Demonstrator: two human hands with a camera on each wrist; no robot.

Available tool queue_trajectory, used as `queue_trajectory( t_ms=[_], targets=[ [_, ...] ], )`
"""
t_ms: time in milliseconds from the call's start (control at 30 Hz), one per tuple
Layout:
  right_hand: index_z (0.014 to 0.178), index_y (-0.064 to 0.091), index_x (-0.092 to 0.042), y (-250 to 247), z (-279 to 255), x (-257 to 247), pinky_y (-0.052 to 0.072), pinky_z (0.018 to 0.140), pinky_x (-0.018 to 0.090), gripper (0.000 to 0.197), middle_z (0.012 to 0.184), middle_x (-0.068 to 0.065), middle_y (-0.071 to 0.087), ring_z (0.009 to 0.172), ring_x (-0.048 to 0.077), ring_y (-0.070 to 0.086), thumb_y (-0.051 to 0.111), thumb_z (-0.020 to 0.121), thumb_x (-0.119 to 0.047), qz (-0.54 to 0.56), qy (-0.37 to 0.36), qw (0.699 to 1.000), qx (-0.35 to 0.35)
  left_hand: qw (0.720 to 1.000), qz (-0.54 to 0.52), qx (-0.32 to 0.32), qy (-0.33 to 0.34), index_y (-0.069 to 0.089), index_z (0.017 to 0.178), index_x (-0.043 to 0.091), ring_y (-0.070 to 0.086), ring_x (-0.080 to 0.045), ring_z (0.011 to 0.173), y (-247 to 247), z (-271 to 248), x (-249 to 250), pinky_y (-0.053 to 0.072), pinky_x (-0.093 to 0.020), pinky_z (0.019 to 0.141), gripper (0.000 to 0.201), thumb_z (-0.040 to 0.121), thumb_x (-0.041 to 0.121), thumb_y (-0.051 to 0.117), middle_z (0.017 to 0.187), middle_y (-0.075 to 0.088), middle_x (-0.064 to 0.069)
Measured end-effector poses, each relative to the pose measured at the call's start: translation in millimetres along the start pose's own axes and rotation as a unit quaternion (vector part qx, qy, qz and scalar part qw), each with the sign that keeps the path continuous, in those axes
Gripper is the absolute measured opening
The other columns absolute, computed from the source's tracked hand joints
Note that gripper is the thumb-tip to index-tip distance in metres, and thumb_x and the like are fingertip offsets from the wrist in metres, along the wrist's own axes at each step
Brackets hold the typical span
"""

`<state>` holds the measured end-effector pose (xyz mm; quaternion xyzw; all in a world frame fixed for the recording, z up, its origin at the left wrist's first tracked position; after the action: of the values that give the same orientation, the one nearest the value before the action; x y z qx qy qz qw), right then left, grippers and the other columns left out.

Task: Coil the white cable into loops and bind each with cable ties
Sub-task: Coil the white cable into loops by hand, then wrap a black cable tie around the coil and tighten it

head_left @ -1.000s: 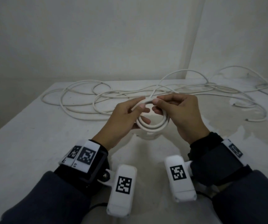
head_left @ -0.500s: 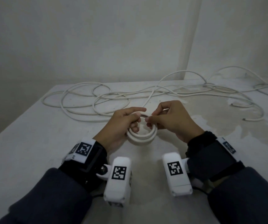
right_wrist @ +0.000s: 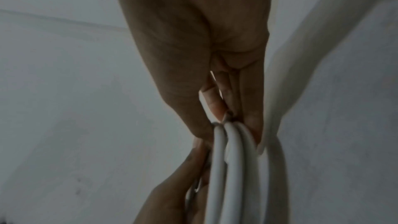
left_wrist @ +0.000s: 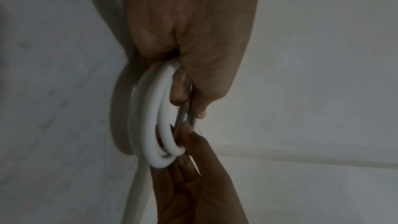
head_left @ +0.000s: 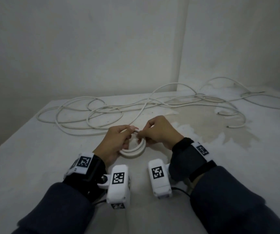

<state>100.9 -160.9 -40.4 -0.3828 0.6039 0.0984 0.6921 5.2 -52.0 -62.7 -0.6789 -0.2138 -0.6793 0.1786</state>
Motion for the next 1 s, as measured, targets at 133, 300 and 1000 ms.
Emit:
queue_trajectory(
  t_ms=[133, 300, 1000],
  targets=[
    [0.077, 0.063, 0.001, -29.8, -12.3, 6.9, 0.06, 0.075, 0.042, 0.017, 0.078, 0.023, 0.066, 0.067, 0.027, 0.066, 0.077, 0.078, -0.008, 0.037, 0.065, 0.995, -0.071, 1.0, 0.004, -0.009, -0.002, 0.067, 0.09, -0.002, 0.025, -0.005, 0.039, 21.1, 3.0, -6.9, 0.023, -0.013, 0.036, 0.021, 0.096, 0.011, 0.052, 0.063, 0.033, -0.003],
    [0.082, 0.063, -0.001, -121.9, -31.2, 36.8, 0.056, 0.056, 0.025, 0.012, 0.079, 0.014, 0.068, 0.065, 0.022, 0.064, 0.07, 0.085, -0.01, 0.001, 0.1, 0.994, 0.038, 1.0, -0.005, -0.019, 0.007, 0.066, 0.089, -0.003, 0.025, -0.006, 0.038, 74.8, 18.6, -9.0, 0.022, -0.013, 0.036, 0.019, 0.096, 0.01, 0.053, 0.061, 0.032, -0.003],
    [0.108, 0.064, 0.005, -338.3, -65.3, 156.1, 0.046, 0.079, 0.033, 0.023, 0.113, 0.021, 0.065, 0.105, 0.036, 0.062, 0.055, 0.093, -0.01, -0.319, 0.244, 0.851, 0.338, 0.999, -0.012, -0.036, 0.016, 0.064, 0.086, 0.001, 0.024, -0.006, 0.035, 149.4, 33.6, -19.5, 0.022, -0.013, 0.036, 0.018, 0.097, 0.011, 0.053, 0.06, 0.03, -0.005]
  ],
)
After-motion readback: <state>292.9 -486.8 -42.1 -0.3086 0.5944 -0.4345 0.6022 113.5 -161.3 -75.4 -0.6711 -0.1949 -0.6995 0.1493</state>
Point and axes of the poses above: each hand's wrist, its own z-axis towards the middle knuckle, its own y-axis out of the palm, x = y × z, the point moved 3 cm from there along z, towards the middle knuckle
